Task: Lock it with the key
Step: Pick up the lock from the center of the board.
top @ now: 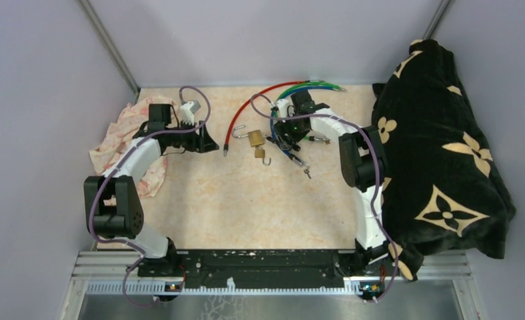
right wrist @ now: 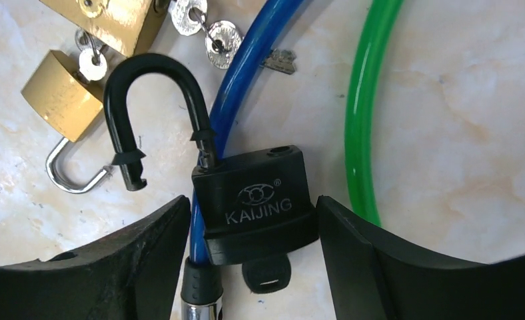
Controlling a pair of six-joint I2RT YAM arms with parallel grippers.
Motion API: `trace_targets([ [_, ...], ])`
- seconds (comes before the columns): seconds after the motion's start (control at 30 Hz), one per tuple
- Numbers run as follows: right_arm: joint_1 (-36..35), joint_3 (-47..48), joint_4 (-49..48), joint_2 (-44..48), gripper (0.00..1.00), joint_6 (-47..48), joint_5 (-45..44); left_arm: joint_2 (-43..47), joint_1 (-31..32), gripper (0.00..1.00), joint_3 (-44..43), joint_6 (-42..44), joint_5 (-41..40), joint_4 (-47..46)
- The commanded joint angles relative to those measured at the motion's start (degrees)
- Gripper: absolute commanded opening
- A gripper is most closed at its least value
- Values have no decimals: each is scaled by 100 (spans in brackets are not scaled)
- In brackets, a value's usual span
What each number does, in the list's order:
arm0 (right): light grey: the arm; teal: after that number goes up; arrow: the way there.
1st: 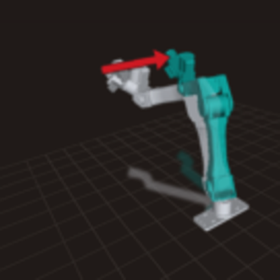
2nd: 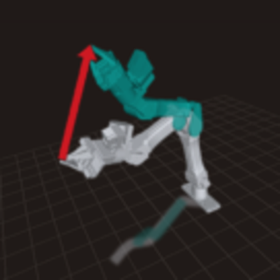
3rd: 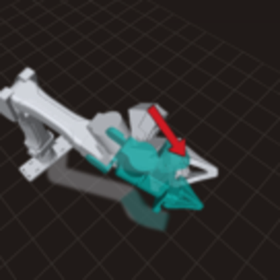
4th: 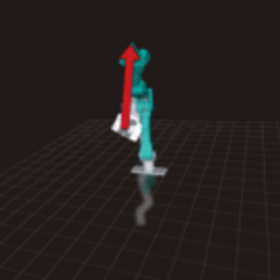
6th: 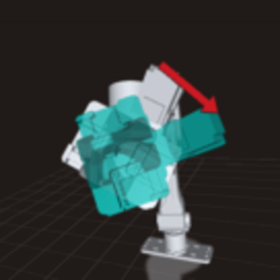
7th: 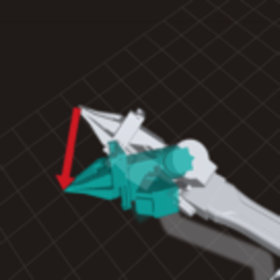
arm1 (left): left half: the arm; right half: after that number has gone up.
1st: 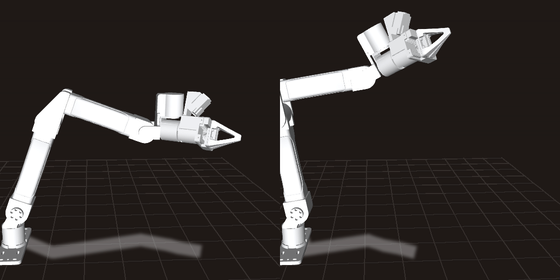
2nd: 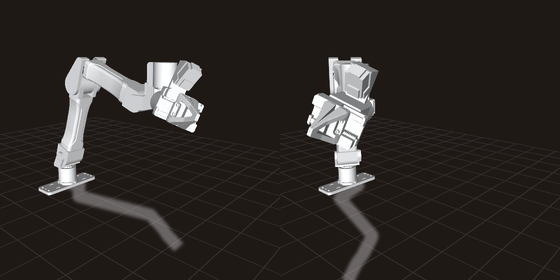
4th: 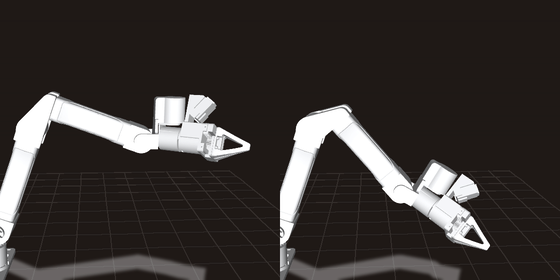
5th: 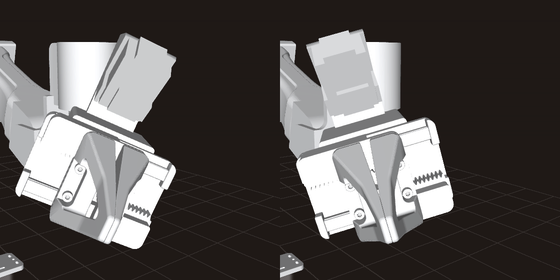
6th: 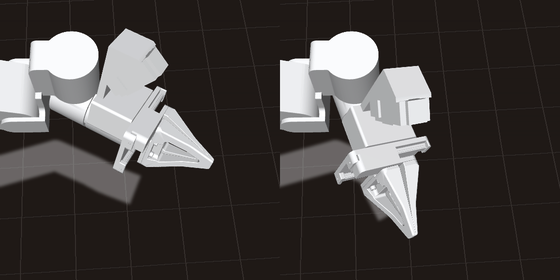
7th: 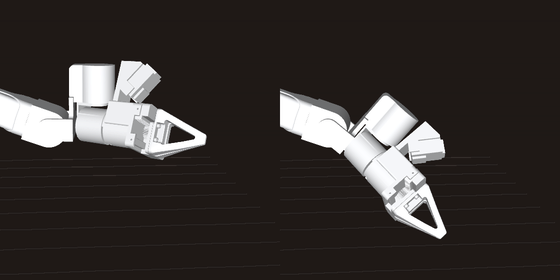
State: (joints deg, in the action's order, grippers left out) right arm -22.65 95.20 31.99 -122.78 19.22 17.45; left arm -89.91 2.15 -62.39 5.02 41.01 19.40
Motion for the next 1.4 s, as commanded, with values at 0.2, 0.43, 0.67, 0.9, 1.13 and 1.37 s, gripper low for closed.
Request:
trace_targets([
  [0.2, -90, 80, 22, -259, 67, 210, 164, 369, 60, 69, 138, 266, 305, -185],
  [0.43, -90, -240, -43, 141, 16, 208, 390, 634, 155, 68, 281, 520, 502, -244],
  [0.67, -106, -863, -380, 1117, 0, -84, 736, 1090, 449, 66, 234, 1452, 652, 212],
  [0.9, -248, -1590, -976, 2152, 0, -409, 835, 1493, 638, 66, -684, 3796, 2, 2790],
  [1.13, -762, -1796, -1183, 2749, 0, -699, 1202, 2409, 852, 65, -628, 4772, 7, 3693],
  [1.37, -1629, -2461, -2264, 3539, 0, -1374, 2103, 3619, 1994, 79, 521, 4630, 148, 1527],
])
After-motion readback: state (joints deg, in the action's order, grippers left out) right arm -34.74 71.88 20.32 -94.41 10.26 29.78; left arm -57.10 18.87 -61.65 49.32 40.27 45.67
